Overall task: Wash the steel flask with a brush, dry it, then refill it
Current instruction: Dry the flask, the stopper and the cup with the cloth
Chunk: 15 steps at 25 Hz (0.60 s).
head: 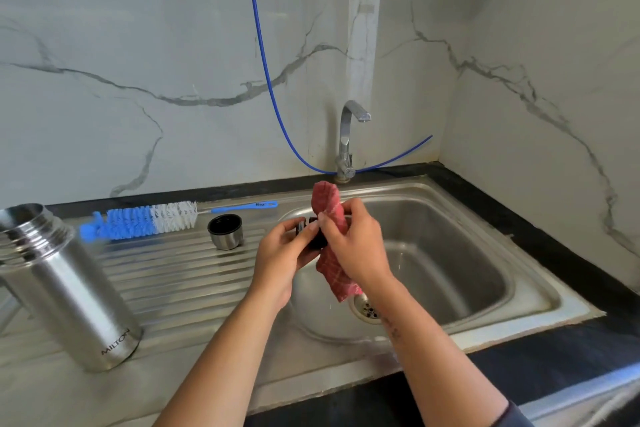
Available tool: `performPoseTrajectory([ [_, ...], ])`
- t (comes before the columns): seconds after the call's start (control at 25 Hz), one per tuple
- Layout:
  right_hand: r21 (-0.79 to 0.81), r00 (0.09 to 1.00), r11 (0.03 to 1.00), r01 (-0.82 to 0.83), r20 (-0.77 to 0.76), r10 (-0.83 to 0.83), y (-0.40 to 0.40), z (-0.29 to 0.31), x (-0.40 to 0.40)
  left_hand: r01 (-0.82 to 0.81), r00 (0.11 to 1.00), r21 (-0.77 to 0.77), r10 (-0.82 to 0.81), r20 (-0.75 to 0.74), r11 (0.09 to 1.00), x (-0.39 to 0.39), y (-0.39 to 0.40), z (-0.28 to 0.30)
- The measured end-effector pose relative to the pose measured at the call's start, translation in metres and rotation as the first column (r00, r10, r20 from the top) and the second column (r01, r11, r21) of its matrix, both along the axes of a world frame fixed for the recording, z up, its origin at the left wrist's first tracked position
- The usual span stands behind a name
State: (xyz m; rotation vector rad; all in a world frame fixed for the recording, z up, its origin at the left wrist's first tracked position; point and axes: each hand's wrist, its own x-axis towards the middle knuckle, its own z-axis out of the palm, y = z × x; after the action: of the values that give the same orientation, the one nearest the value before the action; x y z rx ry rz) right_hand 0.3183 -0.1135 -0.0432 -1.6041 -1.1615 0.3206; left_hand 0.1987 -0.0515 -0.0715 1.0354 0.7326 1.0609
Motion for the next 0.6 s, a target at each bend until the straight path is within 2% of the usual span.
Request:
performPoseTrajectory([
  [0.12,0.008,0.961,0.976,-0.216,0.178,0.211,-0.002,-0.011,-0.018,-0.024,0.999,0.040,0.026,-0.042,0.999,-0.002,0.003,-0.001],
  [0.2,0.095,0.934,0.959,-0.267,0.272,0.233,0.004,-0.015,-0.024,-0.049,0.994,0.119,0.060,-0.096,0.992,-0.002,0.002,-0.003],
  [0.24,0.134,0.946,0.958,-0.255,0.238,0.218,0.006,-0.013,-0.026,-0.062,0.988,0.182,0.086,-0.128,0.981,-0.002,0.000,-0.003],
  [0.32,0.133,0.983,0.974,-0.182,0.047,0.177,0.010,-0.010,-0.021,-0.063,0.981,0.300,0.115,-0.157,0.952,-0.001,-0.005,-0.002],
  [0.4,0.081,0.981,0.991,-0.103,-0.155,0.114,0.012,-0.007,-0.013,-0.051,0.984,0.366,0.110,-0.143,0.929,-0.001,-0.009,-0.002],
  [0.44,0.067,0.954,0.993,-0.098,-0.278,0.113,0.012,-0.007,-0.010,-0.059,0.983,0.385,0.121,-0.138,0.921,0.000,-0.009,-0.002],
  [0.52,0.083,0.841,0.988,-0.129,-0.519,0.153,0.011,-0.007,-0.010,-0.098,0.980,0.440,0.163,-0.113,0.893,0.002,-0.010,-0.003],
  [0.56,0.080,0.810,0.989,-0.122,-0.568,0.146,0.010,-0.007,-0.013,-0.129,0.974,0.468,0.199,-0.104,0.875,0.004,-0.010,-0.004],
  [0.6,0.069,0.818,0.993,-0.101,-0.563,0.122,0.009,-0.009,-0.017,-0.168,0.966,0.482,0.240,-0.092,0.860,0.005,-0.009,-0.004],
])
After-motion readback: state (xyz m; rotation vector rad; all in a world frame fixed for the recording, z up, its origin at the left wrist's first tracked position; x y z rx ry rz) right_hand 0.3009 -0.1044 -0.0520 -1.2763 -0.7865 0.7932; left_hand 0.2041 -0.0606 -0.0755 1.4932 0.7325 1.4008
